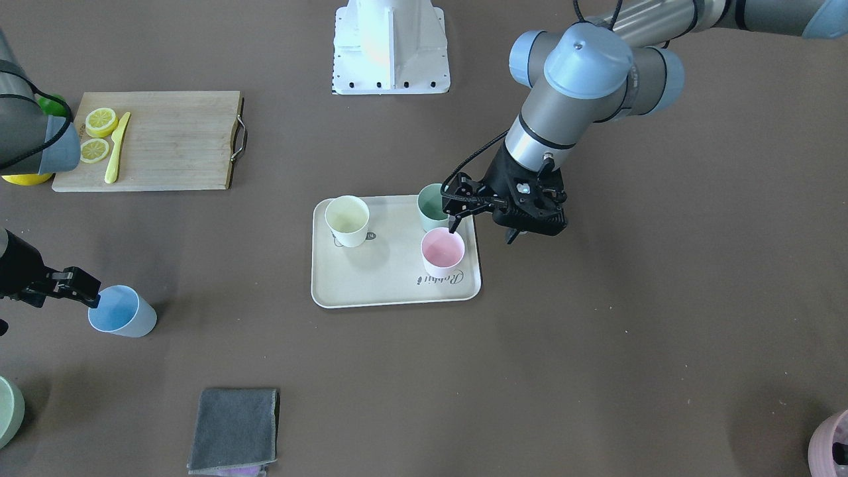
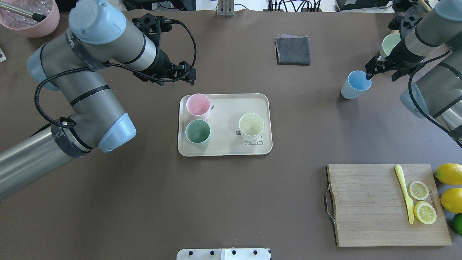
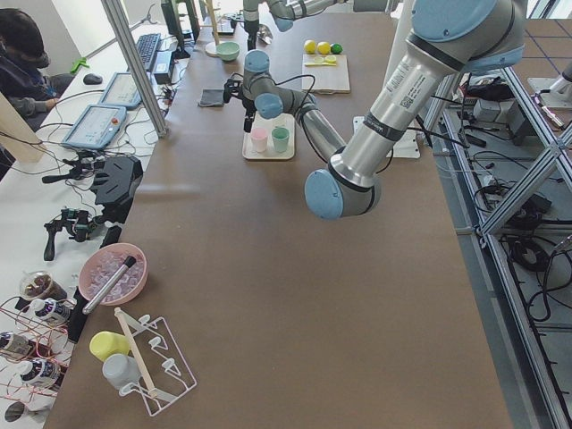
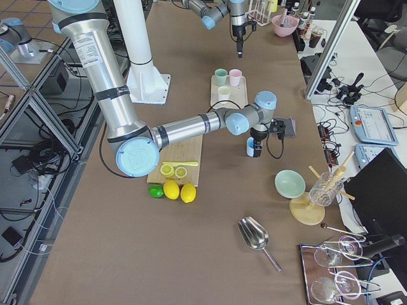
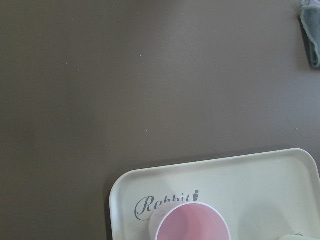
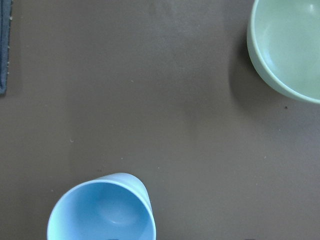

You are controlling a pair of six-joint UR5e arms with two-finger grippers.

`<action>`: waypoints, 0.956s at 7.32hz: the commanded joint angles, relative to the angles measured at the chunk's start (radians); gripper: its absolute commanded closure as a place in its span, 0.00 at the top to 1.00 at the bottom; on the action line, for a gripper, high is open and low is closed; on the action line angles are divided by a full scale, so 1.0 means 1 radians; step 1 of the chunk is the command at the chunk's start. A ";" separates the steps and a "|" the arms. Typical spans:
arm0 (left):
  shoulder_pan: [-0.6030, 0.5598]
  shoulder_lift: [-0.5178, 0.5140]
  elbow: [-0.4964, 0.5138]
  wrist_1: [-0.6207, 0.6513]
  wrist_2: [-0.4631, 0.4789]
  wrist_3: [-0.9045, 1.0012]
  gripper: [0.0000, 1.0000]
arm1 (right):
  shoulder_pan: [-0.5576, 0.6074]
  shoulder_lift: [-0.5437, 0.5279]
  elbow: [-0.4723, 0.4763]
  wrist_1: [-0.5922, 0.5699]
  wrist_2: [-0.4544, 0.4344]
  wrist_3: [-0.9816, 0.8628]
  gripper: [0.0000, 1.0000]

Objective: Place all cups on tray

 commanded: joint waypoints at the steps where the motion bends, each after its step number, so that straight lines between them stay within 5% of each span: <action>1: -0.005 0.017 -0.022 0.002 -0.005 0.007 0.98 | -0.019 0.004 -0.039 0.047 -0.006 0.029 0.85; 3: -0.005 0.026 -0.031 0.002 -0.005 0.023 0.98 | -0.065 0.007 -0.039 0.090 -0.032 0.135 0.57; 4: -0.005 0.034 -0.040 0.002 -0.003 0.027 0.98 | -0.070 0.005 -0.037 0.092 -0.035 0.137 0.06; 7: -0.005 0.034 -0.048 0.004 -0.005 0.027 0.98 | -0.066 0.005 0.007 0.091 -0.028 0.178 0.00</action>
